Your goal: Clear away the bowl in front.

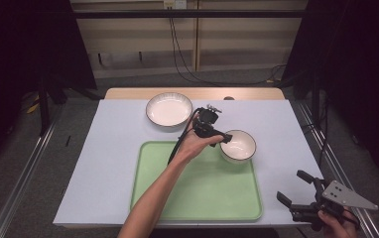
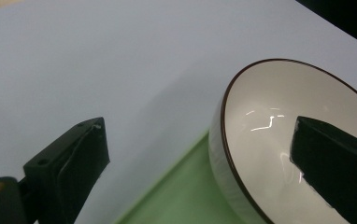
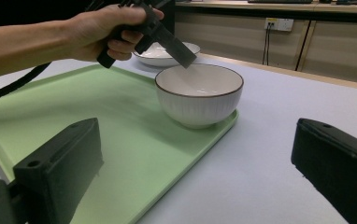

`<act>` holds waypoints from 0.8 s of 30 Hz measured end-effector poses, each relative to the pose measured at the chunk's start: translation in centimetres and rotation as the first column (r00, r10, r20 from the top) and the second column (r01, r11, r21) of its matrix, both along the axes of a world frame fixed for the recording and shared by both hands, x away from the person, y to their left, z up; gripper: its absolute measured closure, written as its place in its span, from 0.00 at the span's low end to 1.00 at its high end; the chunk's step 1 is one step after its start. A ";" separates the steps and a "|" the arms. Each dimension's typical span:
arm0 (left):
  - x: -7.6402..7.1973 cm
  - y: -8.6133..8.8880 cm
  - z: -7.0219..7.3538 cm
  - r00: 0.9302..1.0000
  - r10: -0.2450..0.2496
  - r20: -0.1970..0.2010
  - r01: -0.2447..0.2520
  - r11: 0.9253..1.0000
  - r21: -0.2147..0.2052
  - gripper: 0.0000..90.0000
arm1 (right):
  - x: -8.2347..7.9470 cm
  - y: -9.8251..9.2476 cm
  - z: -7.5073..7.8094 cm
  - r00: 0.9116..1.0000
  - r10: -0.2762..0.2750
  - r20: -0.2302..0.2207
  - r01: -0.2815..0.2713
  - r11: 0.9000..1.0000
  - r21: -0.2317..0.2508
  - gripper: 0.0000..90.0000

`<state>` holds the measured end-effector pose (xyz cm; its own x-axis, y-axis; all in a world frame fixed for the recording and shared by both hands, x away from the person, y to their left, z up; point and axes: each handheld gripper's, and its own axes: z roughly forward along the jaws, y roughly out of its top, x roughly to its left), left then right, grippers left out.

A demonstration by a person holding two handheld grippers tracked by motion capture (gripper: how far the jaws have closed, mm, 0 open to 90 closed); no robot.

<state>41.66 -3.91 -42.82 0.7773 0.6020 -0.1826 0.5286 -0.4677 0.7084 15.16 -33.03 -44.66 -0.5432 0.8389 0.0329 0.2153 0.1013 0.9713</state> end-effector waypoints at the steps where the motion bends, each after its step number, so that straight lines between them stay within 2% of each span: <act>1: -0.2 0.2 0.2 0.999 0.020 0.025 -0.020 1.000 0.000 0.04 | 0.0 0.1 0.0 1.000 -0.002 0.001 0.002 1.000 0.004 0.02; 2: -0.4 0.5 0.4 0.999 0.027 0.041 -0.027 1.000 0.004 0.03 | 0.0 0.1 0.0 1.000 0.002 0.002 -0.002 1.000 0.004 0.02; 3: -0.6 0.9 0.6 0.998 0.040 0.056 -0.040 0.999 -0.011 0.03 | 0.0 0.1 0.0 1.000 0.002 -0.002 -0.002 1.000 0.005 0.02; 4: -0.7 1.2 0.8 0.998 0.042 0.056 -0.041 0.999 -0.009 0.03 | 0.0 0.1 0.0 1.000 0.002 -0.002 -0.002 1.000 0.005 0.02; 6: -1.2 2.1 1.1 0.992 0.065 0.104 -0.061 0.997 -0.035 0.04 | 0.0 0.1 0.0 1.000 0.000 0.001 0.000 1.000 0.002 0.02; 7: -1.4 2.5 1.3 0.990 0.075 0.119 -0.072 0.997 -0.031 0.03 | 0.0 0.1 0.0 1.000 0.001 0.001 -0.001 1.000 0.000 0.02; 9: -1.6 2.9 1.5 0.987 0.099 0.130 -0.094 0.995 -0.044 0.04 | 0.0 0.1 0.0 1.000 0.001 -0.001 -0.001 1.000 0.003 0.02; 10: -1.8 3.2 1.6 0.983 0.107 0.146 -0.102 0.994 -0.038 0.04 | 0.0 0.0 0.0 1.000 0.010 -0.001 -0.010 1.000 -0.008 0.02; 12: -2.3 3.9 1.8 0.975 0.132 0.181 -0.125 0.991 -0.052 0.02 | 0.0 0.1 0.0 1.000 0.011 -0.005 -0.012 1.000 -0.009 0.02; 13: -2.5 4.3 2.0 0.974 0.122 0.192 -0.118 0.992 -0.034 0.03 | 0.0 0.2 0.0 1.000 0.003 -0.002 -0.003 1.000 -0.004 0.02; 15: -3.1 5.2 2.2 0.965 0.133 0.227 -0.128 0.991 -0.040 0.04 | -0.1 0.2 0.0 1.000 0.007 0.000 -0.007 1.000 -0.004 0.02; 18: -3.9 6.3 2.6 0.956 0.157 0.246 -0.146 0.987 -0.063 0.04 | 0.0 0.2 0.0 1.000 0.005 -0.003 -0.005 1.000 -0.004 0.02; 19: -4.2 6.8 2.8 0.957 0.165 0.239 -0.154 0.986 -0.067 0.03 | 0.0 0.2 0.0 1.000 0.003 -0.001 -0.003 1.000 -0.005 0.02; 20: -4.4 7.3 3.0 0.961 0.160 0.225 -0.147 0.986 -0.073 0.04 | 0.0 0.1 0.0 1.000 0.006 -0.002 -0.006 1.000 -0.007 0.01; 21: -4.6 7.6 3.1 0.962 0.171 0.215 -0.156 0.984 -0.085 0.03 | 0.0 0.2 0.0 1.000 0.005 -0.003 -0.005 1.000 -0.006 0.02; 22: -4.9 7.9 3.3 0.959 0.182 0.217 -0.166 0.982 -0.090 0.03 | 0.0 0.2 0.0 1.000 0.004 -0.003 -0.004 1.000 -0.006 0.02; 24: -5.5 8.5 3.5 0.955 0.172 0.242 -0.159 0.984 -0.074 0.03 | 0.0 0.3 0.0 1.000 0.000 0.001 0.000 1.000 -0.006 0.02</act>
<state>36.14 4.54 -39.32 0.6923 0.7209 -0.0335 0.4016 -0.3463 0.8478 15.18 -32.76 -44.62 -0.5435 0.8389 0.0278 0.2145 0.1068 0.9709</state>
